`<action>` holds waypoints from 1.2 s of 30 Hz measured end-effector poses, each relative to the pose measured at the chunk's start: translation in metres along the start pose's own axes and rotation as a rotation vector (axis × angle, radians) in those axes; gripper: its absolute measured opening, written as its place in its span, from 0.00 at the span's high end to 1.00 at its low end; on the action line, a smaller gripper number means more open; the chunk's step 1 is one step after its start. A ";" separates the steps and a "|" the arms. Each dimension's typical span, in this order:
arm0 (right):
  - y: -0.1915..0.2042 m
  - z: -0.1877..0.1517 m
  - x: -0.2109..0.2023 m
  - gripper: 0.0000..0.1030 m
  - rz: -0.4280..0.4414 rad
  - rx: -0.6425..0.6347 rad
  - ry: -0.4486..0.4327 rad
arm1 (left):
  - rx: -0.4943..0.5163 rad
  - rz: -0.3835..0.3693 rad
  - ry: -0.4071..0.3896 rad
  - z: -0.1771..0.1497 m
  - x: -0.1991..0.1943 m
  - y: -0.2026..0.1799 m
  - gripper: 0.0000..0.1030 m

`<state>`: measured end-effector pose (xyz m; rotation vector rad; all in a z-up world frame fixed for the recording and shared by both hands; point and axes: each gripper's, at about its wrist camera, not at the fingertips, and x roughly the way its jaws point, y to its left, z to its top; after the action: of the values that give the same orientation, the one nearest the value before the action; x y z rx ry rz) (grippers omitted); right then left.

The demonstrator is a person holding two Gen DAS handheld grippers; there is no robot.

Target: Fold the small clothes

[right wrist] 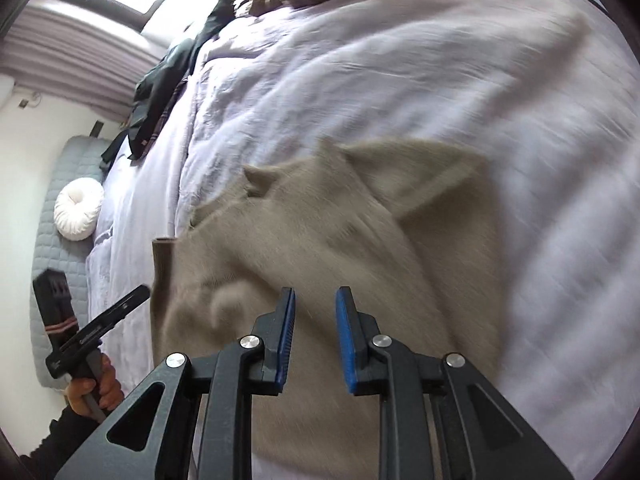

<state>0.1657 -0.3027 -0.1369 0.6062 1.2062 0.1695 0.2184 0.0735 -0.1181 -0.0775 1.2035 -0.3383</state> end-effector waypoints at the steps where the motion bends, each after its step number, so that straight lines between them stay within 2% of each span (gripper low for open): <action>1: 0.004 0.006 0.008 0.78 0.001 -0.003 0.003 | -0.003 0.021 0.003 0.005 0.008 0.000 0.54; 5: 0.001 0.025 0.036 0.78 -0.046 0.027 0.020 | -0.087 0.084 0.046 0.011 0.038 0.030 0.54; 7: -0.007 0.030 0.041 0.81 -0.062 0.052 0.016 | -0.112 0.074 0.056 0.009 0.043 0.042 0.54; 10: -0.019 0.034 0.035 0.82 -0.093 0.088 -0.021 | -0.096 0.082 0.055 0.007 0.039 0.048 0.54; 12: -0.026 0.037 0.027 0.84 -0.119 0.121 -0.054 | -0.082 0.210 0.056 0.005 0.032 0.050 0.37; 13: -0.031 0.038 0.021 0.80 -0.131 0.146 -0.070 | -0.080 0.256 0.052 0.003 0.029 0.053 0.27; 14: -0.035 0.037 0.016 0.79 -0.142 0.168 -0.081 | -0.081 0.263 0.044 0.000 0.023 0.058 0.27; 16: -0.041 0.033 0.005 0.77 -0.110 0.212 -0.084 | -0.105 0.207 0.063 -0.013 0.007 0.068 0.27; 18: -0.043 0.019 -0.006 0.60 -0.023 0.237 -0.075 | -0.117 0.187 0.072 -0.029 -0.008 0.074 0.26; 19: -0.041 0.007 -0.012 0.39 0.015 0.239 -0.066 | -0.122 0.179 0.076 -0.040 -0.017 0.075 0.26; 20: -0.039 -0.008 -0.018 0.32 0.053 0.237 -0.057 | -0.133 0.167 0.085 -0.054 -0.028 0.077 0.26; 22: -0.034 -0.040 -0.026 0.32 0.118 0.226 -0.022 | -0.170 0.141 0.103 -0.077 -0.042 0.077 0.26; 25: -0.037 -0.095 -0.030 0.32 0.174 0.272 0.056 | -0.295 0.075 0.152 -0.120 -0.056 0.085 0.26; 29: -0.058 -0.156 -0.024 0.32 0.183 0.419 0.111 | -0.505 -0.044 0.223 -0.171 -0.053 0.092 0.26; 31: -0.070 -0.170 -0.021 0.32 0.170 0.496 0.091 | -0.564 -0.077 0.244 -0.185 -0.046 0.092 0.26; 33: -0.083 -0.172 -0.018 0.32 0.204 0.585 0.020 | -0.629 -0.118 0.247 -0.192 -0.035 0.091 0.26; 35: -0.090 -0.165 -0.017 0.34 0.232 0.640 -0.049 | -0.675 -0.112 0.192 -0.192 -0.031 0.090 0.27; 36: -0.092 -0.161 -0.014 0.39 0.243 0.658 -0.063 | -0.675 -0.096 0.164 -0.190 -0.032 0.088 0.30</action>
<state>-0.0038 -0.3292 -0.2087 1.3242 1.1173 -0.0512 0.0523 0.1893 -0.1792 -0.7043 1.4381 -0.0082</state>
